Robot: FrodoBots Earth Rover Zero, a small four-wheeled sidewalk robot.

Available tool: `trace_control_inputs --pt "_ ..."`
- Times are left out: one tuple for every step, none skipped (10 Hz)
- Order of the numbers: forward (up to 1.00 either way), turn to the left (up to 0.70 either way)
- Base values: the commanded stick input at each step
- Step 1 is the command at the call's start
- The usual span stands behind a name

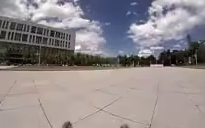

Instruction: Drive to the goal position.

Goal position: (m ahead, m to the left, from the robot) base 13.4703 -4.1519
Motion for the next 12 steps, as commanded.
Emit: trace_control_inputs --pt "0.70 0.00" --pt "0.70 0.00" --pt "0.70 0.00" --pt "0.70 0.00" --pt "0.70 0.00" --pt "0.70 0.00" --pt "0.70 0.00" --pt "0.70 0.00" --pt "0.70 0.00" --pt "0.70 0.00" --pt "0.70 0.00" --pt "0.70 0.00"
